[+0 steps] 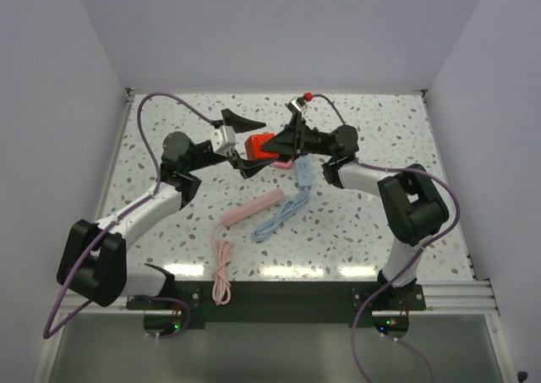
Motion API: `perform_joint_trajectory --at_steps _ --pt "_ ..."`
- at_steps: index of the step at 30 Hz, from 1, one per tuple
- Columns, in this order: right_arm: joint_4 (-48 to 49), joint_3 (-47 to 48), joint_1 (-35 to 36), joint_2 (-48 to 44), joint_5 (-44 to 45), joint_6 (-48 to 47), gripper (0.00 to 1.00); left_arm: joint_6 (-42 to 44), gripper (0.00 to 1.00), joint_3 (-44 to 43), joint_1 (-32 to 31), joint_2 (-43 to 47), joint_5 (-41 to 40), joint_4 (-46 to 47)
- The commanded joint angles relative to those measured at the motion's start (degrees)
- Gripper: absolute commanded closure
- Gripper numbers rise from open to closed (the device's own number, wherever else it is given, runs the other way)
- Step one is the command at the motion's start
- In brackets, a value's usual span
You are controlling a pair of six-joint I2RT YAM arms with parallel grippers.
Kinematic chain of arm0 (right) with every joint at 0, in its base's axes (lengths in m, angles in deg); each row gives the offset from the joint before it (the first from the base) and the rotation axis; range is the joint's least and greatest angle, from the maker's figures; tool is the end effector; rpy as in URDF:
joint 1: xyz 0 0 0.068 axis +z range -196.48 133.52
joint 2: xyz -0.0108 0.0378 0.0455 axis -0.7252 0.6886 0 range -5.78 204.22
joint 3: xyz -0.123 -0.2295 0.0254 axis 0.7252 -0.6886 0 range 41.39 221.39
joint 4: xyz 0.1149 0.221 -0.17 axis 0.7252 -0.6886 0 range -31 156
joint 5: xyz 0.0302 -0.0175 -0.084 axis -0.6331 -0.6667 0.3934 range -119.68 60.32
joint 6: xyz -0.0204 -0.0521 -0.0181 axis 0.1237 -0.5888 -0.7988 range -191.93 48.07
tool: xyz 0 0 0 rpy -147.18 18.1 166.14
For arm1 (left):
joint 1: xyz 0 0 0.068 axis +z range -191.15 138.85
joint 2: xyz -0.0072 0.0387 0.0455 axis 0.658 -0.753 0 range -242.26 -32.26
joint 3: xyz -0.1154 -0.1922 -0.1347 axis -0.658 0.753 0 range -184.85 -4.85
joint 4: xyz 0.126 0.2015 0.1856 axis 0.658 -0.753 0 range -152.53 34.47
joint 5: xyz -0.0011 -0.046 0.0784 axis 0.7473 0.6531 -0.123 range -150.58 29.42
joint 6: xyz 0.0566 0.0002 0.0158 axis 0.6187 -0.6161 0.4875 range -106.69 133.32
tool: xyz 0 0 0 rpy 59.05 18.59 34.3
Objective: Insert the plug
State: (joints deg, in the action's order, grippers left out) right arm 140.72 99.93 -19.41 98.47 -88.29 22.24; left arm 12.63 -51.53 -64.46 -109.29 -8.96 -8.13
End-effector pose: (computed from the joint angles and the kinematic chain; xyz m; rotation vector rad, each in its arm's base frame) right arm 0.3484 0.2189 0.2409 -0.3071 1.7270 2.2285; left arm 0.2970 -0.1643 0.2955 1.0168 1.0345 -0.9154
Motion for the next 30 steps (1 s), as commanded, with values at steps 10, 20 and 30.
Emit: perform_joint_trajectory --at_steps 10,20,30 --pt "9.7 5.1 -3.8 -5.0 3.1 -12.9 1.0 -14.8 0.0 10.3 0.0 12.3 -9.5 5.6" --pt "0.6 3.9 -3.3 -9.3 6.7 -28.3 1.0 -34.1 0.0 11.4 -0.2 7.8 -18.5 11.1" --pt "7.1 -0.2 -1.7 -9.7 9.4 -32.5 1.0 -47.3 0.0 9.9 -1.0 0.1 -15.8 27.5"
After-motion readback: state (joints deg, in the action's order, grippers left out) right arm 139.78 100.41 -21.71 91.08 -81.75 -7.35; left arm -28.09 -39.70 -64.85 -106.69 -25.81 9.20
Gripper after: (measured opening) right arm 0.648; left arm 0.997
